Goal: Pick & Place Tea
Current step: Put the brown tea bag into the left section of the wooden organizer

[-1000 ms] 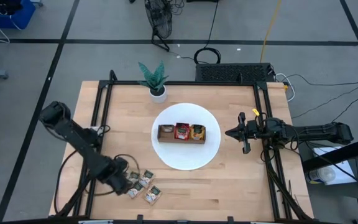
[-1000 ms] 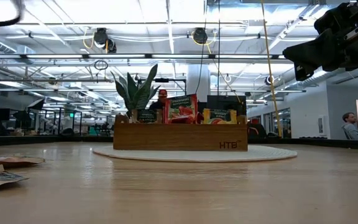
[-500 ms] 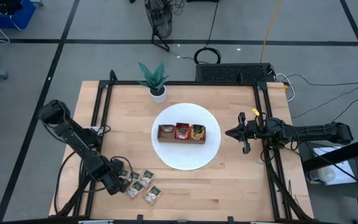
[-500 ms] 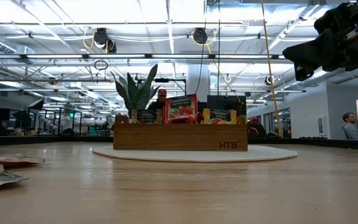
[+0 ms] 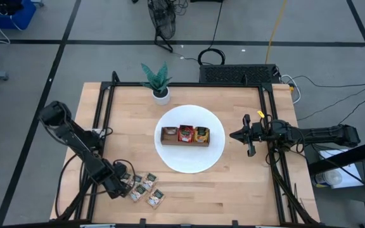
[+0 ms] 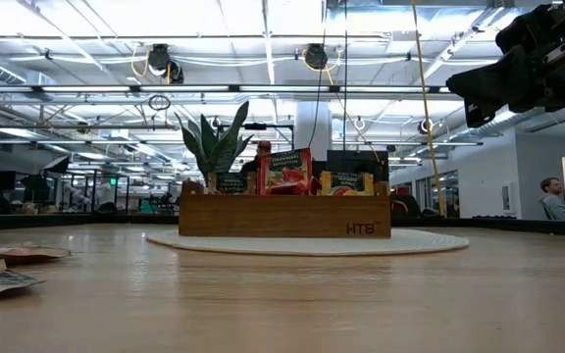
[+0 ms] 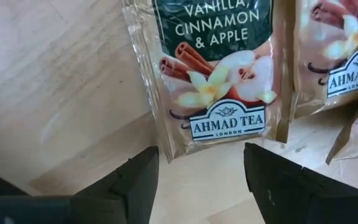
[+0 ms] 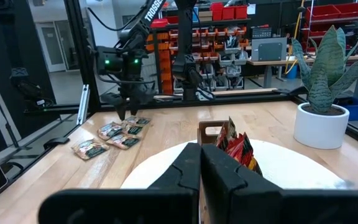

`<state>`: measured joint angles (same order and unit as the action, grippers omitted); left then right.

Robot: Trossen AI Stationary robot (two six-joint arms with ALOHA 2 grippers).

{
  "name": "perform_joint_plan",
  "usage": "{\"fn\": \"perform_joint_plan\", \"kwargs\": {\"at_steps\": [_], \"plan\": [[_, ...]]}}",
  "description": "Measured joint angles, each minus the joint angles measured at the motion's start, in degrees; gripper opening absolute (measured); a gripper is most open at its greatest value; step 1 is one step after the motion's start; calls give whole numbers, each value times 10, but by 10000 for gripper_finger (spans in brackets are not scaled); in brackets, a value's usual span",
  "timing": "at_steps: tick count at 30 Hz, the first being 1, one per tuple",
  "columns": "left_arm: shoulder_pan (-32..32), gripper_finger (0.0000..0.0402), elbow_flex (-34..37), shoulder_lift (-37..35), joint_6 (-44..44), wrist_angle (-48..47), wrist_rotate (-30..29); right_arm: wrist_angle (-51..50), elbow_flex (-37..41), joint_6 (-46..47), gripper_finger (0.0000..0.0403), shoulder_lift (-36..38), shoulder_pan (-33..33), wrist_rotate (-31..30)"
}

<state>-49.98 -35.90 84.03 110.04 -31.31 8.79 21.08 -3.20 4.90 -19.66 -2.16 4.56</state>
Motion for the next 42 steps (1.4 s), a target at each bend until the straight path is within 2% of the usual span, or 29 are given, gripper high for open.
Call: {"fn": "perform_joint_plan", "kwargs": {"at_steps": [2,6,9,17,26,34,42], "plan": [[4,237,1,-13,0,-2,-15,0,0,0,4,0,0,0],[10,237,4,-45,13,-9,-100,0,0,0,4,0,0,0],[14,237,3,-61,26,-7,-134,0,0,0,4,0,0,0],[32,237,3,-62,60,-38,-146,0,0,0,4,0,0,0],[42,237,2,-57,54,-37,-163,0,0,0,4,0,0,0],[43,236,7,-19,71,-21,-125,0,0,0,4,0,0,0],[42,225,12,-17,61,-16,-125,0,0,0,4,0,0,0]]}}
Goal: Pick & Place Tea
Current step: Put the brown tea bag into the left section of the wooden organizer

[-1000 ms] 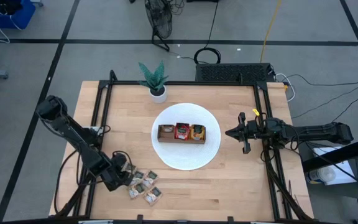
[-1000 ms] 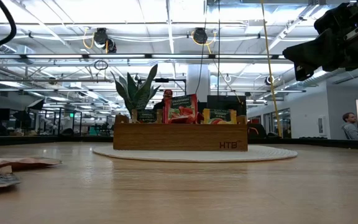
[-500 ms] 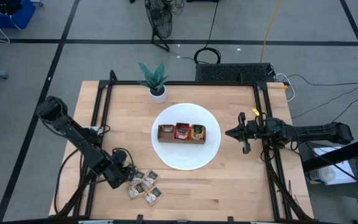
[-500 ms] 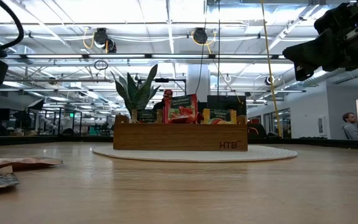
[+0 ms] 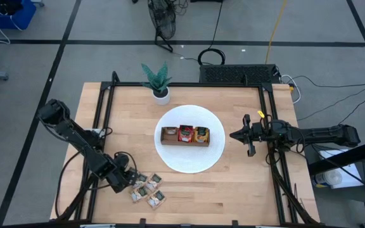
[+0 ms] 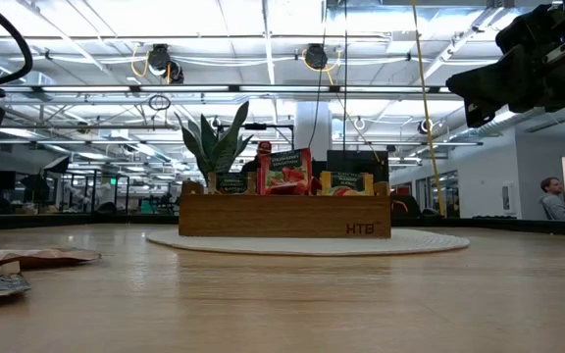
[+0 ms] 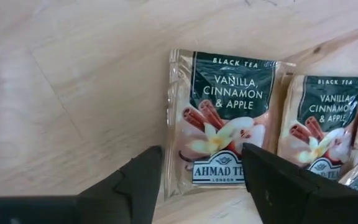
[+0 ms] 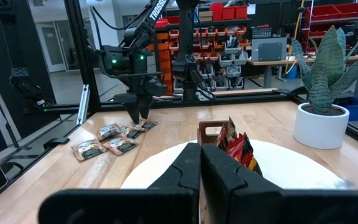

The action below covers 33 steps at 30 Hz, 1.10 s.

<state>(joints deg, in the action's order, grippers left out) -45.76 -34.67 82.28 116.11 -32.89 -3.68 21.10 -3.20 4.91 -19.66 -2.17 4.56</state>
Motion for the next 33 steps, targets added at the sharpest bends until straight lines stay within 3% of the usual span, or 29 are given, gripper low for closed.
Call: {"fn": "perform_joint_plan", "kwargs": {"at_steps": [4,13,18,22,24,27,29,33], "plan": [[0,178,1,0,-3,-4,1,0,0,0,4,0,0,0],[0,24,4,-15,-25,3,-5,0,0,0,4,0,0,0],[1,12,-22,-66,-42,-52,-51,0,0,0,4,0,0,0],[2,7,-75,-97,-49,-175,-71,0,0,0,4,0,0,0],[8,9,-100,-102,-55,-247,-111,0,0,0,4,0,0,0],[27,6,-121,-103,-87,-292,-240,0,0,0,4,0,0,0],[45,6,-120,-99,-148,-284,-353,0,0,0,4,0,0,0],[88,9,-105,-82,-356,-184,-539,0,0,0,4,0,0,0]]}}
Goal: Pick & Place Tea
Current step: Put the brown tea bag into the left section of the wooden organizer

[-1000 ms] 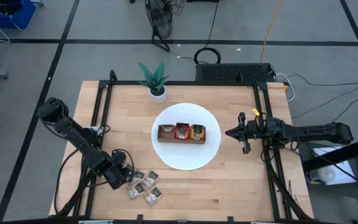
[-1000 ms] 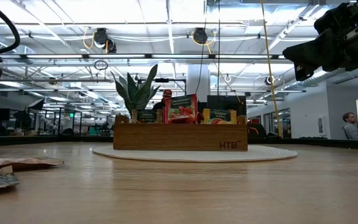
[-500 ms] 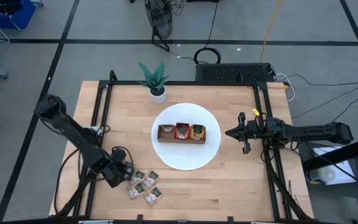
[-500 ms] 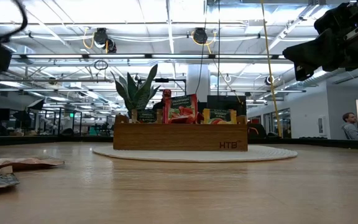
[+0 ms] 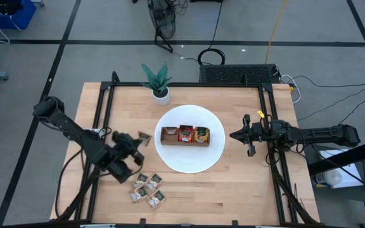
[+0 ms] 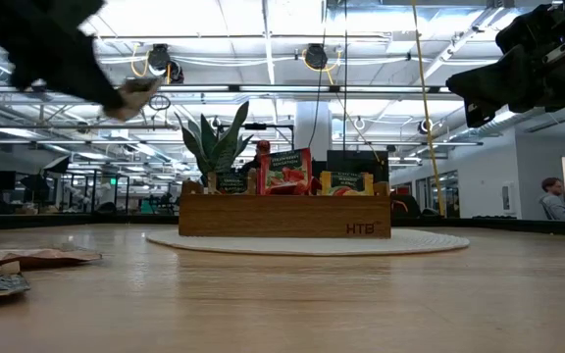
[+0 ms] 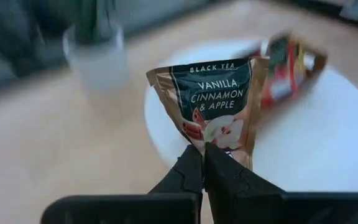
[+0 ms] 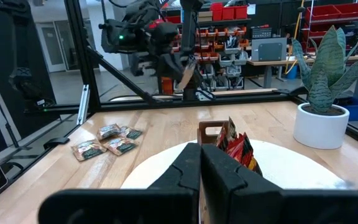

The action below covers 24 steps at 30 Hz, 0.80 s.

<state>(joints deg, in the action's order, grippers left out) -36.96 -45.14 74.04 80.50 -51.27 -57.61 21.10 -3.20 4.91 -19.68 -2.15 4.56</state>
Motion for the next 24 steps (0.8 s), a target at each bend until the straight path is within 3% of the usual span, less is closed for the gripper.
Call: {"fn": "perform_joint_plan", "kwargs": {"at_steps": [4,11,16,24], "plan": [[57,7,9,24,-185,133,-97,0,0,0,4,0,0,0],[146,11,16,88,-424,371,-74,0,0,0,4,0,0,0],[180,6,16,146,-496,474,-41,0,0,0,4,0,0,0],[210,6,16,217,-511,533,-9,0,0,0,4,0,0,0]]}}
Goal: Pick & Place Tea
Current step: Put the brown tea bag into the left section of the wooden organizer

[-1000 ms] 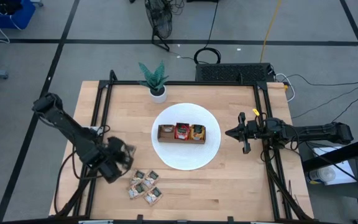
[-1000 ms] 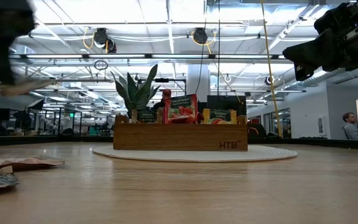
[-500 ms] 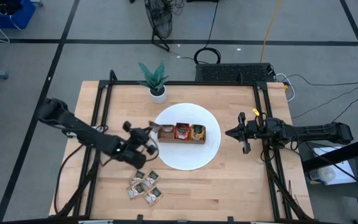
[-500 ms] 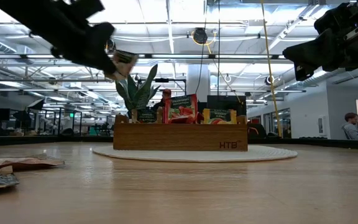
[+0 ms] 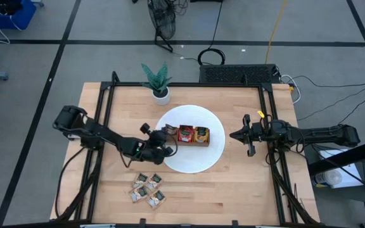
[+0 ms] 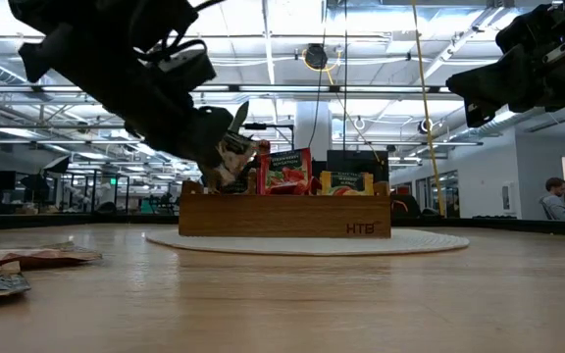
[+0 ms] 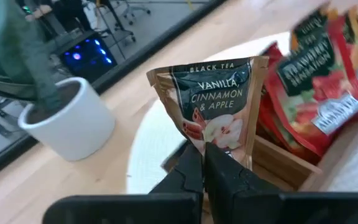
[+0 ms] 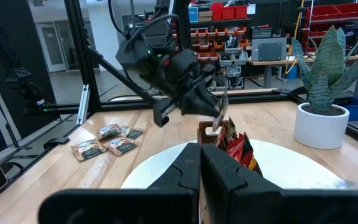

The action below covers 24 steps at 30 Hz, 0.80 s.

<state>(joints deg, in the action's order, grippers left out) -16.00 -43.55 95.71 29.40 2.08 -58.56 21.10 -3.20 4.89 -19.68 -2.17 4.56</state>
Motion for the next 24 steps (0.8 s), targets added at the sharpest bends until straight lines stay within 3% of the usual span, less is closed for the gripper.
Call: {"fn": "perform_joint_plan", "kwargs": {"at_steps": [11,24], "plan": [[23,42,0,12,-23,26,42,0,0,0,4,0,0,0],[32,47,0,12,14,25,46,0,0,0,4,0,0,0]]}}
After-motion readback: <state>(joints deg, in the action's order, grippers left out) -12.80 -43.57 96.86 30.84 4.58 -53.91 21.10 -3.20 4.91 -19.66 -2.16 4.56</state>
